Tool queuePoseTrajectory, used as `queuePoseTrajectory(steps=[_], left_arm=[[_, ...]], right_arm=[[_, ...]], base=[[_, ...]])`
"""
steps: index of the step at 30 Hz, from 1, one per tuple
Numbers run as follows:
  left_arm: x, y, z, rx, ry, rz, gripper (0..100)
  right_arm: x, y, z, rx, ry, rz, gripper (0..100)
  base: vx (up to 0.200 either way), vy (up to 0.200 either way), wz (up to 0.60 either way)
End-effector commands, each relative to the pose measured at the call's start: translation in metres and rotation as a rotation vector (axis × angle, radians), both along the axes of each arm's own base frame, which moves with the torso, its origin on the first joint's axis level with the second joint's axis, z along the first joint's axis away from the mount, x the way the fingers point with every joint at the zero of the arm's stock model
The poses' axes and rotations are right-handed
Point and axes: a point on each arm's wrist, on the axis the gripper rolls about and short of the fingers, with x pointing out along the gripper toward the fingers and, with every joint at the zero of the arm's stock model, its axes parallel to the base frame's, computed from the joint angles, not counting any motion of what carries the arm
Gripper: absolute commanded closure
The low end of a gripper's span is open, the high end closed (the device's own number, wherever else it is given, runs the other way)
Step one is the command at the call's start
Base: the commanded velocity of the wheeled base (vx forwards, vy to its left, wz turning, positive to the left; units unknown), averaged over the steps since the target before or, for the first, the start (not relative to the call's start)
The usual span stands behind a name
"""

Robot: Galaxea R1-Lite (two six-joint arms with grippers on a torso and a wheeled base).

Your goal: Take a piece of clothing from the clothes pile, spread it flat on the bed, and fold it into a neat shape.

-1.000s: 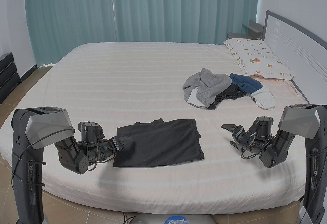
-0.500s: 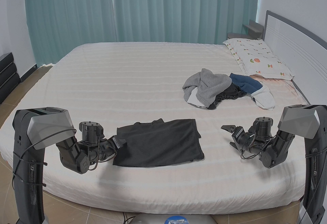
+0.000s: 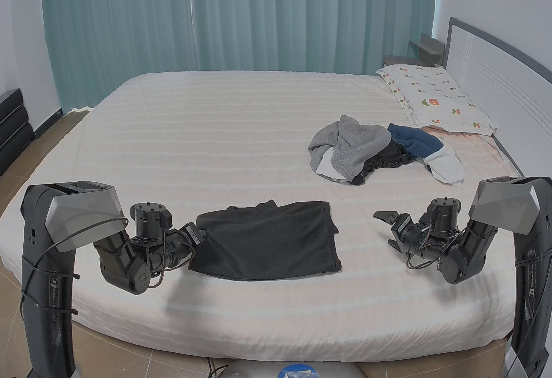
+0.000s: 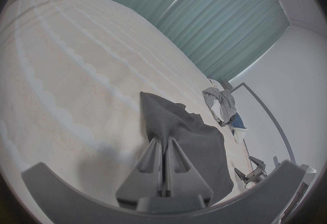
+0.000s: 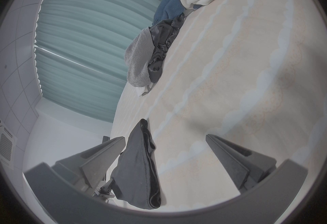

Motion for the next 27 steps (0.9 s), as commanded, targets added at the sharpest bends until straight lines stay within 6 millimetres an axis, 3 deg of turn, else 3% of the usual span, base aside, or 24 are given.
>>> queuePoseTrajectory(steps=[1,10,27], left_arm=[[-0.0016,-0.0015,0.0003,0.001,0.001,-0.003,100],[-0.0016,0.0002,-0.0004,-0.009,0.006,0.003,100],[-0.0010,0.0032,-0.0004,-0.006,0.006,0.013,100]], right_arm=[[-0.0001,0.0002,-0.0011,-0.001,0.003,0.000,0],[-0.0001,0.0002,-0.0010,0.000,0.001,0.000,0],[-0.0002,0.0008,-0.0016,-0.002,0.002,0.001,0]], base=[[0.000,0.000,0.00],[0.000,0.000,0.00],[0.000,0.200,0.00]])
